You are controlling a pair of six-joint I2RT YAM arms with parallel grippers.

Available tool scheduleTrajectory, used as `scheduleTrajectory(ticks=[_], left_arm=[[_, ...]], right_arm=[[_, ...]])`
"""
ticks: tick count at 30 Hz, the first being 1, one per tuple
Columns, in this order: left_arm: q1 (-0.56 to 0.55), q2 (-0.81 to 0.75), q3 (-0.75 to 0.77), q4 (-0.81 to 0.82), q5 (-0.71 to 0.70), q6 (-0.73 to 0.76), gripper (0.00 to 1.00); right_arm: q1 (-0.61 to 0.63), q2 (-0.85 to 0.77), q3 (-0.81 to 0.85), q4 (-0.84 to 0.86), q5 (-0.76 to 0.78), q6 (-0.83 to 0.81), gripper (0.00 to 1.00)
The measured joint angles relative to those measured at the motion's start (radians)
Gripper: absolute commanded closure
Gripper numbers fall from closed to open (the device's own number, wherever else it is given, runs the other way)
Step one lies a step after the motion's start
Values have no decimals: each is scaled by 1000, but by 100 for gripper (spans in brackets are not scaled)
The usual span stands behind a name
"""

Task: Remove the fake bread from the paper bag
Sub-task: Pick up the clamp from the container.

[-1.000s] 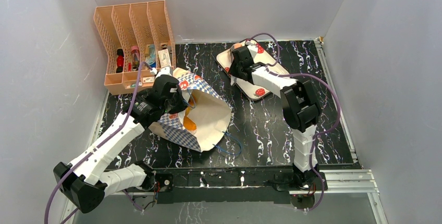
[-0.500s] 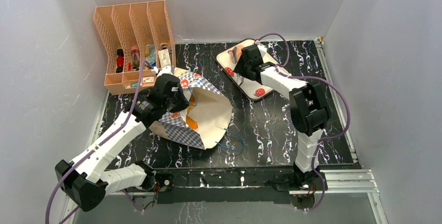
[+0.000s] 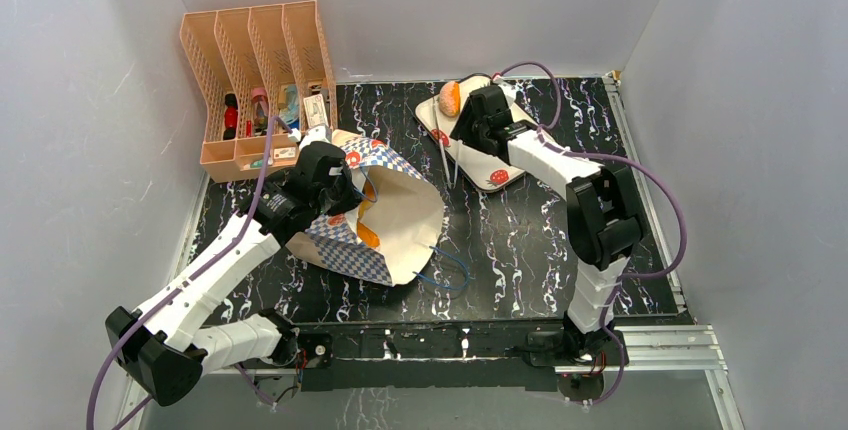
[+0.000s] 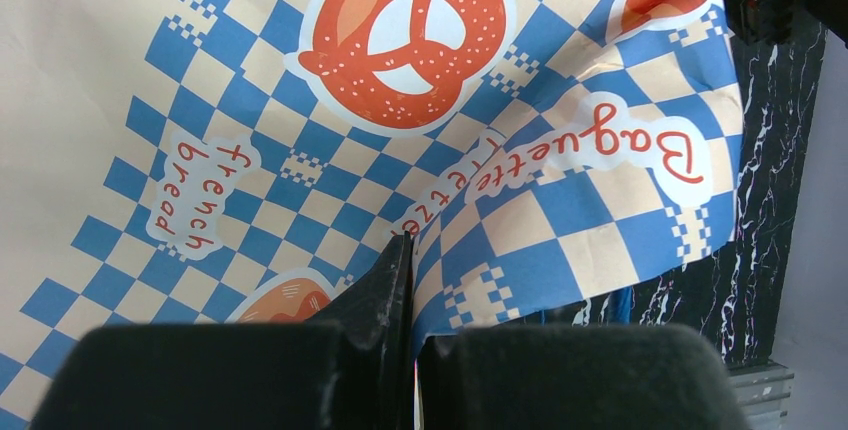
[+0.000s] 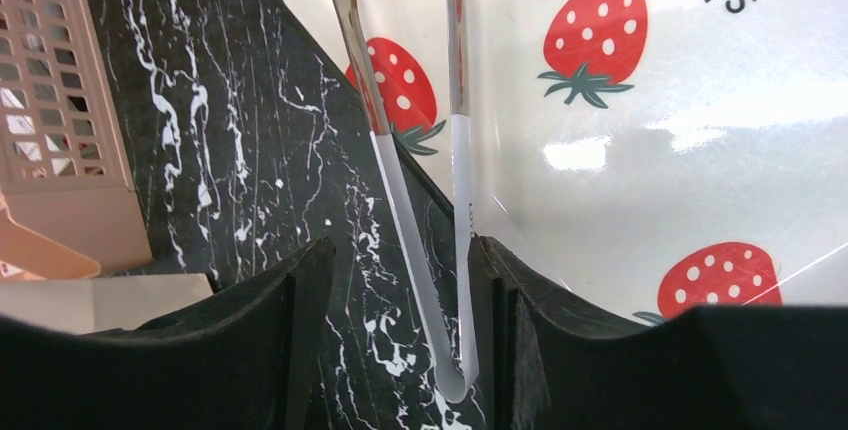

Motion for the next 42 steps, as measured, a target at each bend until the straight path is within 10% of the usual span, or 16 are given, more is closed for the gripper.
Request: scheduleTrajectory(ticks=[17,33,42], left_arm=[[0,0,-1,-7,-18,1,100],[26,-4,-16,3,-12,0,100],[30,-36,-40,30,-11,-8,100]], right_arm=[[48,226,136,-52,45,-203,34],[85,338,251,-114,142,-299,64],[87,174,117,-148,95,-291,62]])
